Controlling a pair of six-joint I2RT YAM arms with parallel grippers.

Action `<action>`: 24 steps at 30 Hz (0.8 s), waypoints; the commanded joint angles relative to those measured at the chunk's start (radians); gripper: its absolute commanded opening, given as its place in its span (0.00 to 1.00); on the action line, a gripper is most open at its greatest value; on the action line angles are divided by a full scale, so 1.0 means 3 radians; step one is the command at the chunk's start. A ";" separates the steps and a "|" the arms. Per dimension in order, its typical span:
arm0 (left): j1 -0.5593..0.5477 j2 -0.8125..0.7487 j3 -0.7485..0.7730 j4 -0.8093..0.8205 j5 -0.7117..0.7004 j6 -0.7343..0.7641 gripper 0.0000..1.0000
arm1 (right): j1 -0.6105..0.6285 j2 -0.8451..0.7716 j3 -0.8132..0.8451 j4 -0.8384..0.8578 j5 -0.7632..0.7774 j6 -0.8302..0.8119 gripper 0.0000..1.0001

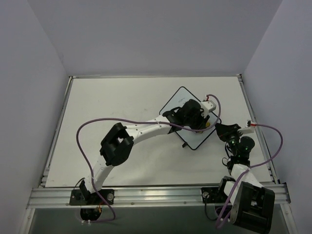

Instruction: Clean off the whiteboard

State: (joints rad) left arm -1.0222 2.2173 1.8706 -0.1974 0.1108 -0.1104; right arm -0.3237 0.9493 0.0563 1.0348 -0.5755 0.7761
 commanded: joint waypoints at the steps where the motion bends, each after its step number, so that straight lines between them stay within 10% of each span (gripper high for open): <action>1: 0.0369 0.0233 0.0242 -0.0247 -0.0140 0.0025 0.02 | 0.0077 -0.0122 0.0043 0.0258 -0.0102 -0.0066 0.00; 24: 0.1081 0.0463 0.0565 -0.0324 -0.0206 -0.0087 0.02 | 0.0107 -0.0173 0.0048 0.0207 -0.0081 -0.0102 0.00</action>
State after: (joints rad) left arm -0.7292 2.2948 2.0045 -0.2611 0.1234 -0.1463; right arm -0.2981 0.9195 0.0563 1.0363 -0.5903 0.7776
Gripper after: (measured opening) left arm 0.376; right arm 0.086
